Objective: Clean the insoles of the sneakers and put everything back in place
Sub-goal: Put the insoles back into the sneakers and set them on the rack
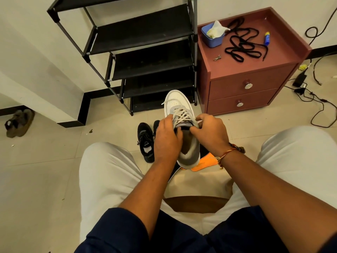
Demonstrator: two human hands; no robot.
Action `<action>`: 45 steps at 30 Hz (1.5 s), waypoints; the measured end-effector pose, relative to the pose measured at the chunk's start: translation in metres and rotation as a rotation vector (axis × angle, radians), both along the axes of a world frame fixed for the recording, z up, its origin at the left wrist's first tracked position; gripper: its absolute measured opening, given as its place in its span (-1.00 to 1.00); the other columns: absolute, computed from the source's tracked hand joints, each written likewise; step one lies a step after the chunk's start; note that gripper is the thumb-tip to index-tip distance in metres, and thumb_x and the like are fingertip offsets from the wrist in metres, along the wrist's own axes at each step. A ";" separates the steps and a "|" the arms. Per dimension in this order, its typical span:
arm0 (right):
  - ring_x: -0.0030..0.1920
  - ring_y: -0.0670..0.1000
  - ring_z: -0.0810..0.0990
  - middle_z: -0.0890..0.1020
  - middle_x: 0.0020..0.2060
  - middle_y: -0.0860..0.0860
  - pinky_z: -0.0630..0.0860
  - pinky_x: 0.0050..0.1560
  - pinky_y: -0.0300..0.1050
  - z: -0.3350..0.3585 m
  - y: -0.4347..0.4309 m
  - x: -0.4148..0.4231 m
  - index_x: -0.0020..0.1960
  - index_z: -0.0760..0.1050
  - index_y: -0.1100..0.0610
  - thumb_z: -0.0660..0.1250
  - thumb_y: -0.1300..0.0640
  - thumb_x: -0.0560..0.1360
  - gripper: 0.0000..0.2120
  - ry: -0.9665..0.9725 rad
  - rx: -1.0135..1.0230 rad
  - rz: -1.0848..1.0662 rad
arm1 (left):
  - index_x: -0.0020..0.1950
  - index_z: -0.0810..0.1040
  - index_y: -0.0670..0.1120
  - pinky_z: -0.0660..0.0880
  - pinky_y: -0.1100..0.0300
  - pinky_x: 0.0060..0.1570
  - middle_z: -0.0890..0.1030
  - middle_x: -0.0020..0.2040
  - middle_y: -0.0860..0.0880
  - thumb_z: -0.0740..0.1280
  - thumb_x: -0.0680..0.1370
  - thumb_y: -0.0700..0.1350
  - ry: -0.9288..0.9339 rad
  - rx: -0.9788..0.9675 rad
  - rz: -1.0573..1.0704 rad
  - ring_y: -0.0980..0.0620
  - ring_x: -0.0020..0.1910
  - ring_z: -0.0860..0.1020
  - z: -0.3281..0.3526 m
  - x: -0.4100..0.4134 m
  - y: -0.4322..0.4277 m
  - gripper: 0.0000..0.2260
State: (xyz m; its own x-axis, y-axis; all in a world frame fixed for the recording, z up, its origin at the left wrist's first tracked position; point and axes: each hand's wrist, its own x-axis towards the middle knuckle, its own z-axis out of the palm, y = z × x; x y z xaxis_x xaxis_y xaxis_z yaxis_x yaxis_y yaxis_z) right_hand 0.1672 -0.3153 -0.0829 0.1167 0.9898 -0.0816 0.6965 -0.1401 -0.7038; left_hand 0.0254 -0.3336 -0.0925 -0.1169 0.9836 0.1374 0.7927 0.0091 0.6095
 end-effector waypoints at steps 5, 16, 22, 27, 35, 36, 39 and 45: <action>-0.16 0.09 0.63 0.67 -0.15 0.01 0.32 -0.40 -0.26 -0.001 -0.003 0.001 0.23 0.37 0.02 0.46 -0.01 0.45 -0.57 0.018 0.051 -0.004 | 0.27 0.38 -0.05 0.65 0.05 0.01 0.42 0.37 -0.19 0.41 0.57 -0.17 0.137 0.139 -0.138 -0.13 0.22 0.54 0.001 0.001 -0.004 -0.67; -0.20 0.06 0.59 0.66 -0.11 0.06 0.28 -0.43 -0.30 0.001 -0.004 0.001 0.20 0.36 0.04 0.44 -0.04 0.50 -0.61 -0.033 0.059 -0.027 | 0.21 0.56 -0.17 0.57 -0.06 0.23 0.38 0.48 -0.16 0.28 0.65 -0.10 0.066 0.072 -0.136 -0.17 0.38 0.47 0.006 0.003 -0.003 -0.79; -0.19 0.11 0.59 0.67 0.00 0.08 0.25 -0.42 -0.29 -0.001 -0.008 -0.003 0.32 0.34 0.02 0.39 0.01 0.55 -0.59 -0.101 0.069 0.057 | 0.21 0.50 -0.13 0.66 -0.05 -0.06 0.48 0.37 -0.10 0.17 0.69 -0.03 0.019 0.205 -0.041 -0.10 0.16 0.59 0.007 0.004 -0.003 -0.77; -0.09 0.10 0.66 0.69 -0.01 0.00 0.47 -0.28 -0.16 -0.002 -0.014 -0.008 0.40 0.38 -0.06 0.31 -0.15 0.58 -0.56 -0.092 0.201 0.103 | 0.16 0.37 0.00 0.66 -0.02 -0.26 0.51 0.27 -0.05 0.11 0.67 0.01 0.095 0.304 -0.106 -0.12 -0.01 0.63 0.006 0.002 -0.002 -0.85; -0.13 0.12 0.65 0.71 -0.06 0.04 0.53 -0.24 -0.14 -0.013 -0.013 -0.008 0.38 0.50 -0.11 0.19 -0.05 0.66 -0.68 -0.123 0.254 0.013 | 0.29 0.42 -0.06 0.61 0.25 -0.02 0.49 0.23 0.01 0.32 0.61 0.10 -0.411 0.091 0.034 0.18 0.11 0.57 0.008 0.006 -0.004 -0.66; -0.13 0.13 0.65 0.71 -0.05 0.04 0.53 -0.24 -0.13 -0.013 -0.013 -0.008 0.38 0.51 -0.11 0.19 -0.03 0.66 -0.68 -0.133 0.253 0.013 | 0.31 0.38 -0.07 0.61 0.29 -0.02 0.52 0.17 0.04 0.35 0.61 0.05 -0.589 0.020 0.104 0.22 0.10 0.60 0.012 0.007 -0.003 -0.64; -0.08 0.14 0.65 0.71 0.00 0.04 0.55 -0.21 -0.09 -0.013 -0.013 -0.009 0.39 0.50 -0.12 0.18 0.00 0.65 -0.66 -0.206 0.234 0.045 | 0.32 0.38 -0.09 0.62 0.19 0.10 0.57 0.16 -0.02 0.45 0.56 -0.08 -0.907 -0.138 0.288 0.11 0.12 0.63 0.014 0.000 0.006 -0.59; -0.03 0.15 0.67 0.70 0.09 0.00 0.58 -0.17 -0.06 -0.019 -0.010 -0.011 0.39 0.50 -0.12 0.19 0.05 0.65 -0.66 -0.311 0.249 0.104 | 0.28 0.50 -0.14 0.66 0.13 0.01 0.68 0.11 -0.11 0.49 0.50 -0.28 -1.122 -0.280 0.316 -0.04 0.08 0.69 0.019 -0.008 0.021 -0.62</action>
State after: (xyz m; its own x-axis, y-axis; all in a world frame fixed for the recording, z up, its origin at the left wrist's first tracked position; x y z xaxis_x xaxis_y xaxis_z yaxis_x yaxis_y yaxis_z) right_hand 0.1566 -0.3257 -0.1015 -0.0040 0.9827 0.1852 0.8829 0.0904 -0.4609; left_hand 0.0173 -0.3127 -0.0735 -0.2764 0.8691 -0.4103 -0.2409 0.3506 0.9050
